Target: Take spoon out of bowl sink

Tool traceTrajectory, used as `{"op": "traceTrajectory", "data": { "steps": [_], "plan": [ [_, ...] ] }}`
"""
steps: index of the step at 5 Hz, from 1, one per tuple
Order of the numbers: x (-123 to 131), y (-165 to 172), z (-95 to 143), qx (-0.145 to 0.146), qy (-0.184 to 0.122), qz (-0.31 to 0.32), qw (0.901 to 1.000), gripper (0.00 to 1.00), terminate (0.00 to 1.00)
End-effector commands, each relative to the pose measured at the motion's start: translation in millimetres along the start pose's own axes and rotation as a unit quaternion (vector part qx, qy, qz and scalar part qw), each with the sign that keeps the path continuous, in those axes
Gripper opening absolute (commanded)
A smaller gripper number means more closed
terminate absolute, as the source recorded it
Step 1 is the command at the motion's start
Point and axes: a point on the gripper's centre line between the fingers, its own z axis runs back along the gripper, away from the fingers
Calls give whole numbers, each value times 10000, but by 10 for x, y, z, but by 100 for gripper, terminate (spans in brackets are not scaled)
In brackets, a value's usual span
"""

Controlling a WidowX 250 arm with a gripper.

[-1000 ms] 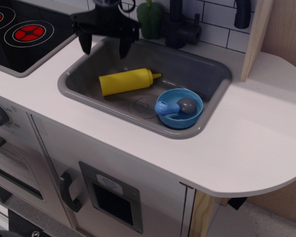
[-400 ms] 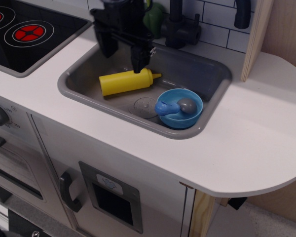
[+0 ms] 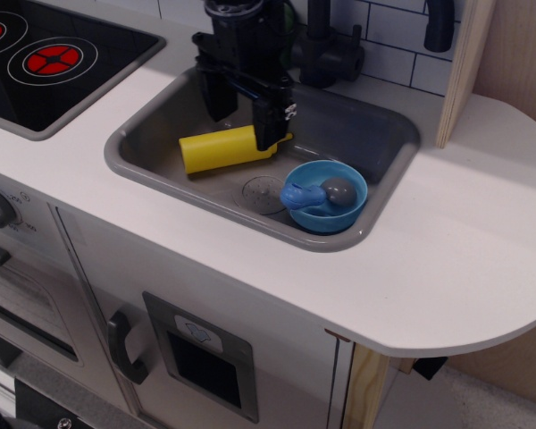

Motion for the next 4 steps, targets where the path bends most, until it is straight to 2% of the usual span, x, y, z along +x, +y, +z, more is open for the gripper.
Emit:
{"op": "traceTrajectory", "data": {
  "steps": [1, 4],
  "plan": [
    [30, -160, -43, 8, 45, 79, 10000, 100, 0],
    [66, -377, -366, 158, 145, 110, 9997, 100, 0]
  ]
}}
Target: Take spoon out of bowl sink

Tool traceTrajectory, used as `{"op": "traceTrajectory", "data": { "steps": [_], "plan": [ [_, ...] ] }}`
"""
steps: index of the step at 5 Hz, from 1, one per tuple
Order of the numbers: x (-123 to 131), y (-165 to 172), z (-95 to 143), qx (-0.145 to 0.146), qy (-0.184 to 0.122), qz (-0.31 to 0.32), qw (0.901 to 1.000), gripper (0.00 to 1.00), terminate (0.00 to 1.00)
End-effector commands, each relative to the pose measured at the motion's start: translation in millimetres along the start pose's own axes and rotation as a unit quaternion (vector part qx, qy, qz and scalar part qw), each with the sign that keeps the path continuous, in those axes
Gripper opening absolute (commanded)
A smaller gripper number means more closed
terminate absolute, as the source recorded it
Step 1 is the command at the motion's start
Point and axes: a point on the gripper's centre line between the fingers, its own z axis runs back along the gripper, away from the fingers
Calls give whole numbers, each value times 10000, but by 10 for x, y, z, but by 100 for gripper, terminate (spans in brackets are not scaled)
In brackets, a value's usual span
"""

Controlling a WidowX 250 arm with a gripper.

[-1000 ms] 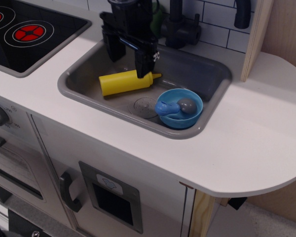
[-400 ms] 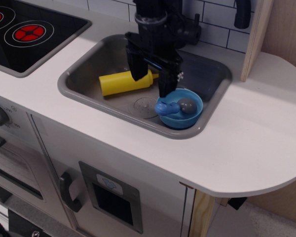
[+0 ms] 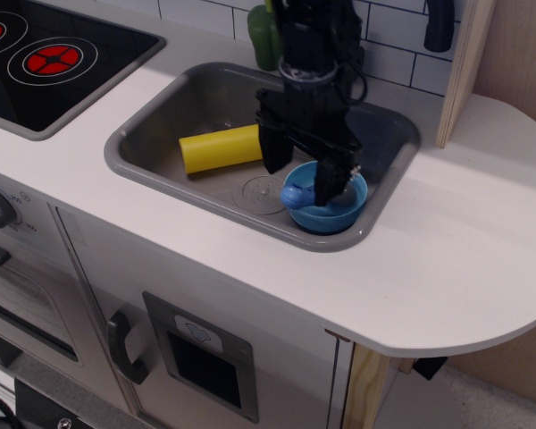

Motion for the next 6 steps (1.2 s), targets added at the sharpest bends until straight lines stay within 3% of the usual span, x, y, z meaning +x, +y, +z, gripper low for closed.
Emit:
{"op": "traceTrajectory", "data": {
  "steps": [1, 2, 3, 4, 6],
  "plan": [
    [-22, 10, -75, 210, -126, 5, 9997, 100, 0],
    [-27, 12, -104, 198, -44, 51, 9998, 100, 0],
    [-25, 15, -117, 207, -42, 31, 9998, 0, 0],
    [-6, 24, -104, 187, -71, 12, 9998, 0, 0],
    [43, 139, 203, 40, -540, 154, 9984, 0, 0]
  ]
}}
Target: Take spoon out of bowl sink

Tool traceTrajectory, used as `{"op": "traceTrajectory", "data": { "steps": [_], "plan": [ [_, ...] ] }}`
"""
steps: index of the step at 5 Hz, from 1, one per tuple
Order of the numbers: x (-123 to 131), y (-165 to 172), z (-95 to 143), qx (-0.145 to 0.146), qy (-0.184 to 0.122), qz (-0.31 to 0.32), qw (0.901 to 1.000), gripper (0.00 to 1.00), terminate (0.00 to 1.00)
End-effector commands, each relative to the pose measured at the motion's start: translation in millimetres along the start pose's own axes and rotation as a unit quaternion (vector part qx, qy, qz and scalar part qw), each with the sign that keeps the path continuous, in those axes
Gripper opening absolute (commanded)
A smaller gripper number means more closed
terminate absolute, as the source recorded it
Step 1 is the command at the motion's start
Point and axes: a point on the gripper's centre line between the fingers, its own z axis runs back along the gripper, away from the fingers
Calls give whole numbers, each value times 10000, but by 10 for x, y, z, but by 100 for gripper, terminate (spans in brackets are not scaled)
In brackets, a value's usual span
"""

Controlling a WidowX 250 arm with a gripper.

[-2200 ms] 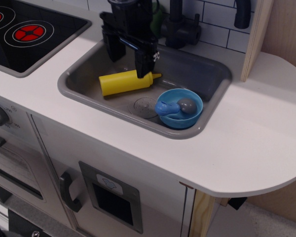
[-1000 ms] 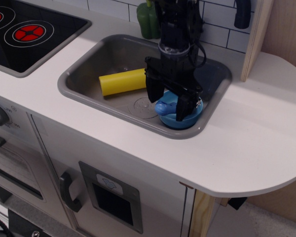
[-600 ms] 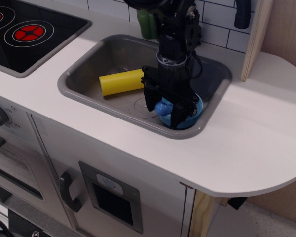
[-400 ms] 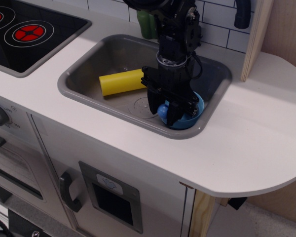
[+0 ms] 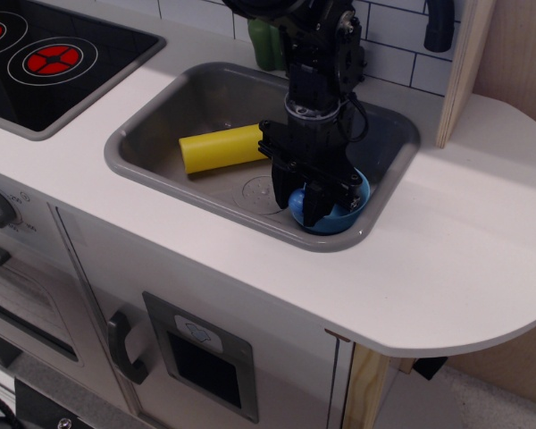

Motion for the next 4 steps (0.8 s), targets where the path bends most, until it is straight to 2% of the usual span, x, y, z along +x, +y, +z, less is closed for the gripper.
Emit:
{"op": "traceTrajectory", "data": {
  "steps": [1, 2, 4],
  "plan": [
    [70, 301, 644, -260, -756, 150, 9967, 0, 0],
    [-6, 422, 778, -378, -872, 194, 9953, 0, 0],
    [-233, 914, 695, -138, -747, 45, 9971, 0, 0]
  ]
}}
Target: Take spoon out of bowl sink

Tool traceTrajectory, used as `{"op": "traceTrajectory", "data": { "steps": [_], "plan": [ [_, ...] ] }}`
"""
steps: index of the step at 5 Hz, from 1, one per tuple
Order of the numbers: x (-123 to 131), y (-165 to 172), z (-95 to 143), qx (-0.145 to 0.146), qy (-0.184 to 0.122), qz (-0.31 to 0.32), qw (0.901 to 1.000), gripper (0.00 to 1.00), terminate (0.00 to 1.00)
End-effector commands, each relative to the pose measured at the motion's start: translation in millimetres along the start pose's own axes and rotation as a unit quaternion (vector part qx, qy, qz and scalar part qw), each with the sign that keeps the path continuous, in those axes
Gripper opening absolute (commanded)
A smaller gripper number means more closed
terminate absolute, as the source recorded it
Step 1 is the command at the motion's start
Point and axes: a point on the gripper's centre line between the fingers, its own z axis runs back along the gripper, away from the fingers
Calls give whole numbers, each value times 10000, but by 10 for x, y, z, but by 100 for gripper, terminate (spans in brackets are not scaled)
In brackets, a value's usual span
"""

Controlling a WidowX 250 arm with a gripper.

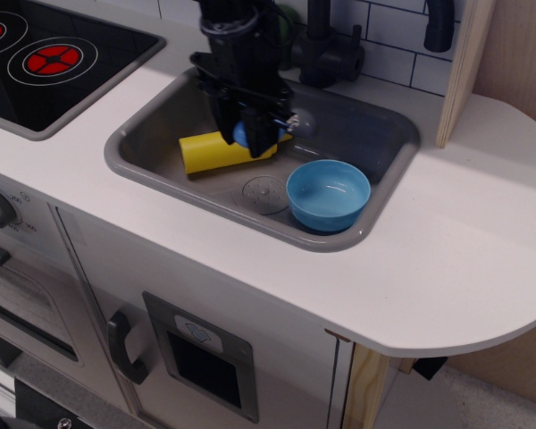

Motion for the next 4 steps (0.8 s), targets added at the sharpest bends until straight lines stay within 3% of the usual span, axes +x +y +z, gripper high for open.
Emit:
{"op": "traceTrajectory", "data": {
  "steps": [1, 3, 4],
  "plan": [
    [-143, 443, 1, 413, -128, -241, 9988, 0, 0],
    [-140, 471, -414, 684, 233, -277, 9970, 0, 0],
    [-182, 388, -463, 696, 82, -435, 9966, 0, 0]
  ]
}}
